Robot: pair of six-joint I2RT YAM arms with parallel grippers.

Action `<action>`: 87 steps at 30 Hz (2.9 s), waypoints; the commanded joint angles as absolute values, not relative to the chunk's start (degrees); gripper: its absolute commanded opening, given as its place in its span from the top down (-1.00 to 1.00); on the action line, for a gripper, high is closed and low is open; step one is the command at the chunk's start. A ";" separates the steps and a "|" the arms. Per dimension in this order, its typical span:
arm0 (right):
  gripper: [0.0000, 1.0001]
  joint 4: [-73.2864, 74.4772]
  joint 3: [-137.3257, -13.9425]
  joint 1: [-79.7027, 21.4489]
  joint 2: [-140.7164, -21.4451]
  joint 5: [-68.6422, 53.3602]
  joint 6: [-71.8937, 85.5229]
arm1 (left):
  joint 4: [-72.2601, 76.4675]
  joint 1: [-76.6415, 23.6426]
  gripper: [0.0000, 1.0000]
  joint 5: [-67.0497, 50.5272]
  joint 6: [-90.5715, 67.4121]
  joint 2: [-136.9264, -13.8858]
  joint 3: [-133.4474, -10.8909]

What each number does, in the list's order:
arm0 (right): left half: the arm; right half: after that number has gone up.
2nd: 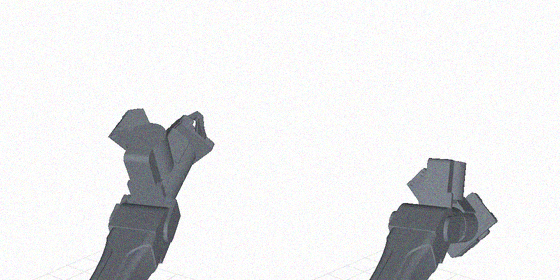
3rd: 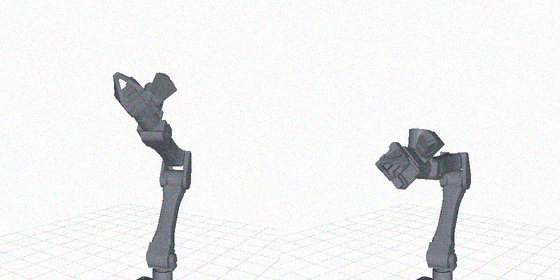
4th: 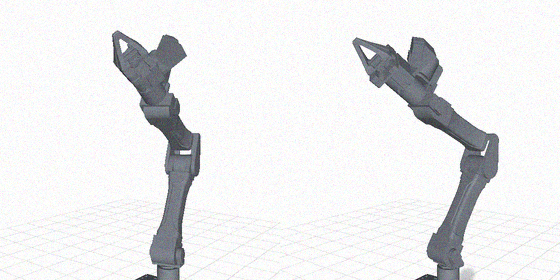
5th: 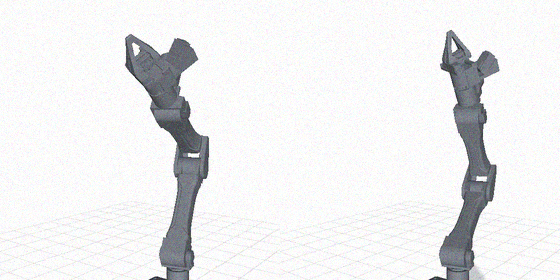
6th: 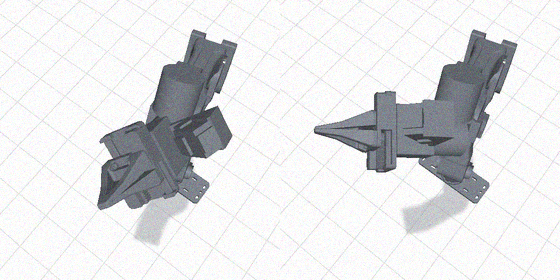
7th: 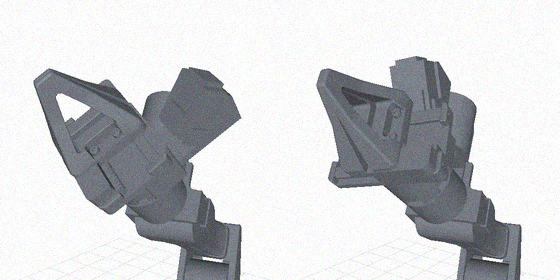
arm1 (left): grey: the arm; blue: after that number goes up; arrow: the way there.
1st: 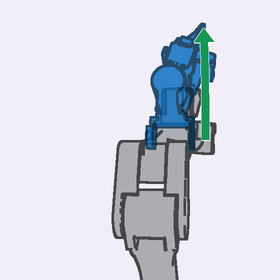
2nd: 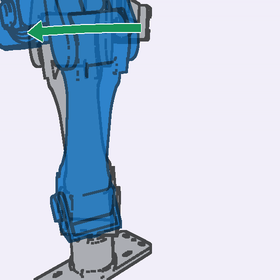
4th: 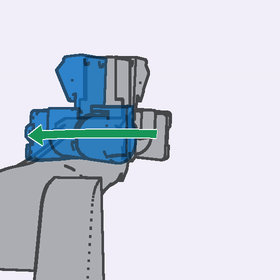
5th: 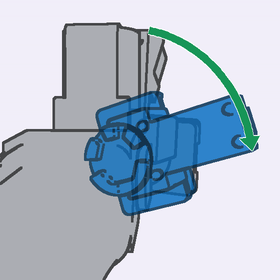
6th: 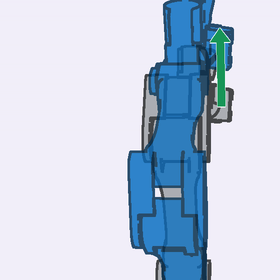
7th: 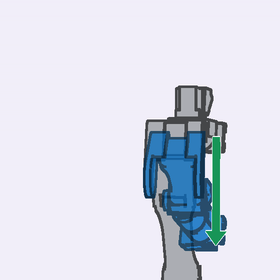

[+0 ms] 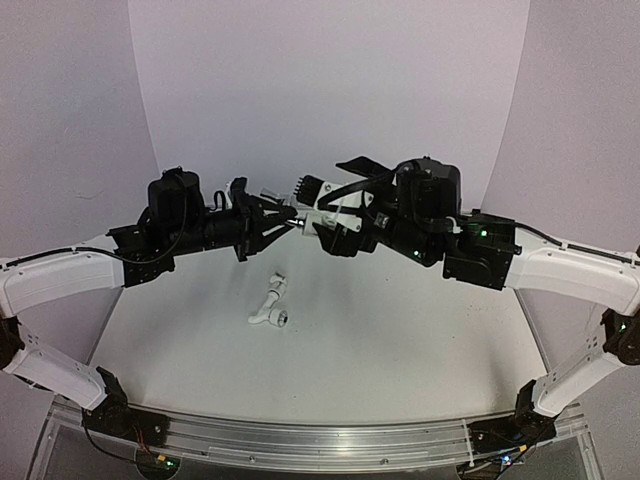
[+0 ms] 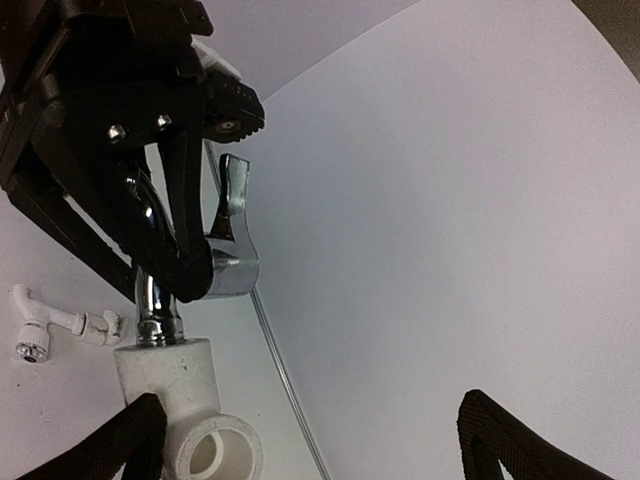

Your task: Install the water faucets

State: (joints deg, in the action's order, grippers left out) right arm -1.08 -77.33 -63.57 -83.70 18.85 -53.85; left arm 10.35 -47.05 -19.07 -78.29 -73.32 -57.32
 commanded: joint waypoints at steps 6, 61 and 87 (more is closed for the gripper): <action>-0.96 4.84 -84.03 -57.65 -82.65 11.91 -46.32 | 16.95 -47.36 0.99 -28.45 -67.86 -72.59 -60.05; 0.04 -38.58 -56.14 -67.06 -78.94 13.70 -100.80 | 26.65 -47.26 1.00 -35.24 -87.89 -76.51 -58.43; 1.00 -36.57 -56.78 -66.97 -74.50 11.77 -88.20 | 24.08 -47.29 0.30 -24.45 -69.80 -70.85 -54.75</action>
